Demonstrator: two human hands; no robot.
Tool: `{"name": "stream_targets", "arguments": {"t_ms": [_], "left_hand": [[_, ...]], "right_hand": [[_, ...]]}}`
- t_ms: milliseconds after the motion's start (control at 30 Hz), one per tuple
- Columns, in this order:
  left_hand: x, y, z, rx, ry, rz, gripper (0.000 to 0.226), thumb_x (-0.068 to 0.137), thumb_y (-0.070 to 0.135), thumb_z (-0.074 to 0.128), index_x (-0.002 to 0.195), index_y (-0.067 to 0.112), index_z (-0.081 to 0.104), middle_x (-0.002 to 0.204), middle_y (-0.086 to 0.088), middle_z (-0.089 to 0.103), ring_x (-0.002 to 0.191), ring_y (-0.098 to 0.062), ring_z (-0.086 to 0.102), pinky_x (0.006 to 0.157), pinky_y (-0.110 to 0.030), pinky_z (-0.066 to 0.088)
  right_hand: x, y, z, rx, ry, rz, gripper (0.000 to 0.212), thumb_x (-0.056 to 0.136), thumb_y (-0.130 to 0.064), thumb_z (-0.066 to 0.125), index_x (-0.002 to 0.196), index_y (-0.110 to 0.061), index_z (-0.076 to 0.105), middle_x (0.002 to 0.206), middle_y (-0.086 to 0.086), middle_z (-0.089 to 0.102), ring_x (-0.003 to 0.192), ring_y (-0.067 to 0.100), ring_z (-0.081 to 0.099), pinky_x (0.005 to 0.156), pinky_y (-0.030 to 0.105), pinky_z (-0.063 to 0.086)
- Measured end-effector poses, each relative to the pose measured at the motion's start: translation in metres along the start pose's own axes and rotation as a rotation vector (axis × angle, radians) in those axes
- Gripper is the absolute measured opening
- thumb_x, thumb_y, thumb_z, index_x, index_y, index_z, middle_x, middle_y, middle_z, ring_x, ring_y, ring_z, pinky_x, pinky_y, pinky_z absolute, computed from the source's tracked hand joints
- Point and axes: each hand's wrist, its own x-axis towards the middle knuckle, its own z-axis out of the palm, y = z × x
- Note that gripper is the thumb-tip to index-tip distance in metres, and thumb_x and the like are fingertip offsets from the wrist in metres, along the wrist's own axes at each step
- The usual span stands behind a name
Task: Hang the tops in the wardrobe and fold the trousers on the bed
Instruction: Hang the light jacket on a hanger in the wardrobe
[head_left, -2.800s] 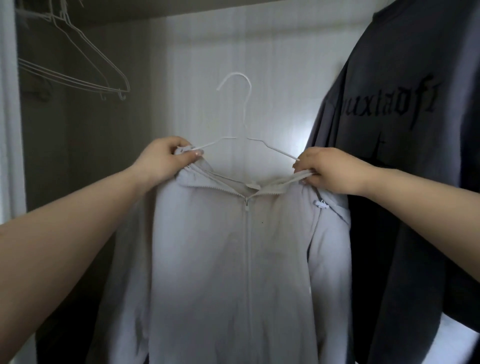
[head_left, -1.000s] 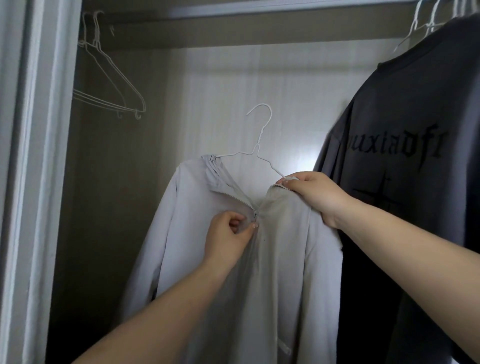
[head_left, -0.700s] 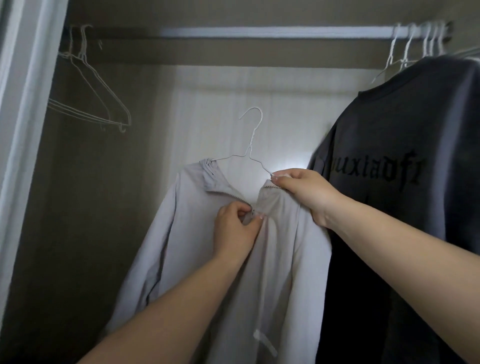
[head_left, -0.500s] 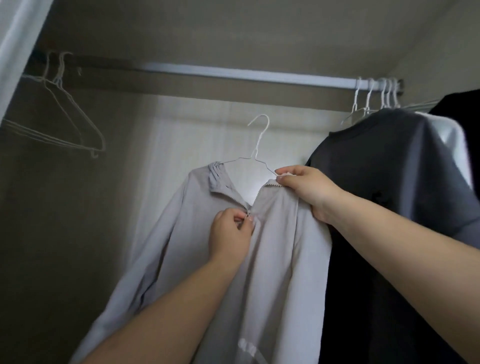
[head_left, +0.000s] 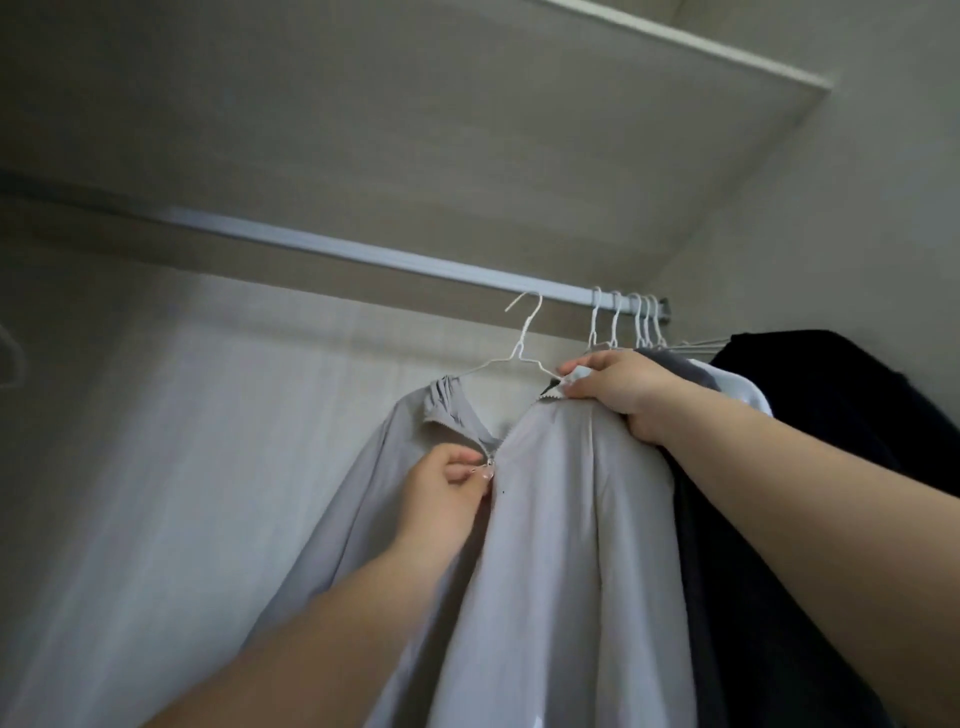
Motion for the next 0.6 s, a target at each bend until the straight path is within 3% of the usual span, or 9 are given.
{"name": "stream_targets", "arguments": {"t_ms": [133, 233, 300, 367, 500, 600], "left_hand": [[0.022, 0.012, 0.025, -0.071, -0.048, 0.009, 0.021, 0.085, 0.000, 0.066, 0.080, 0.021, 0.061, 0.086, -0.008, 0.066, 0.082, -0.024, 0.063, 0.089, -0.042, 0.052], [0.036, 0.015, 0.039, -0.077, -0.104, 0.049, 0.018, 0.086, 0.000, 0.064, 0.087, 0.018, 0.064, 0.082, -0.003, 0.066, 0.071, -0.013, 0.060, 0.078, -0.031, 0.050], [0.041, 0.014, 0.045, -0.079, -0.123, 0.072, 0.015, 0.086, 0.003, 0.064, 0.089, 0.017, 0.064, 0.082, 0.000, 0.066, 0.069, -0.007, 0.060, 0.071, -0.023, 0.048], [0.045, 0.011, 0.052, -0.077, -0.136, 0.074, 0.015, 0.087, 0.004, 0.064, 0.087, 0.019, 0.064, 0.086, -0.002, 0.067, 0.072, -0.009, 0.062, 0.072, -0.024, 0.050], [0.044, 0.004, 0.062, -0.055, -0.149, 0.066, 0.015, 0.088, 0.006, 0.063, 0.085, 0.021, 0.065, 0.092, -0.006, 0.069, 0.083, -0.018, 0.064, 0.086, -0.034, 0.051], [0.040, -0.003, 0.064, -0.022, -0.163, 0.081, 0.017, 0.089, 0.006, 0.062, 0.085, 0.022, 0.065, 0.089, -0.001, 0.069, 0.081, -0.010, 0.064, 0.082, -0.027, 0.050]], "right_hand": [[0.023, -0.010, -0.018, -0.130, 0.077, -0.021, 0.019, 0.084, 0.004, 0.064, 0.080, -0.015, 0.064, 0.095, 0.012, 0.061, 0.088, 0.022, 0.057, 0.085, 0.033, 0.049], [0.036, -0.012, -0.029, -0.205, 0.122, -0.047, 0.026, 0.085, 0.003, 0.062, 0.072, -0.019, 0.061, 0.093, 0.013, 0.062, 0.088, 0.023, 0.057, 0.084, 0.031, 0.049], [0.042, -0.014, -0.037, -0.252, 0.153, -0.072, 0.023, 0.087, 0.000, 0.060, 0.075, -0.019, 0.063, 0.087, 0.010, 0.062, 0.087, 0.021, 0.055, 0.078, 0.027, 0.047], [0.049, -0.017, -0.044, -0.336, 0.176, -0.089, 0.018, 0.088, -0.002, 0.058, 0.087, -0.015, 0.069, 0.088, 0.007, 0.061, 0.087, 0.019, 0.054, 0.078, 0.026, 0.047], [0.052, -0.019, -0.046, -0.409, 0.128, -0.037, 0.029, 0.089, 0.002, 0.053, 0.115, -0.003, 0.065, 0.099, 0.008, 0.058, 0.080, 0.015, 0.051, 0.065, 0.021, 0.043], [0.053, -0.013, -0.039, -0.468, 0.102, -0.011, 0.030, 0.090, 0.000, 0.053, 0.118, -0.003, 0.063, 0.121, 0.016, 0.062, 0.088, 0.017, 0.048, 0.073, 0.021, 0.037]]}}
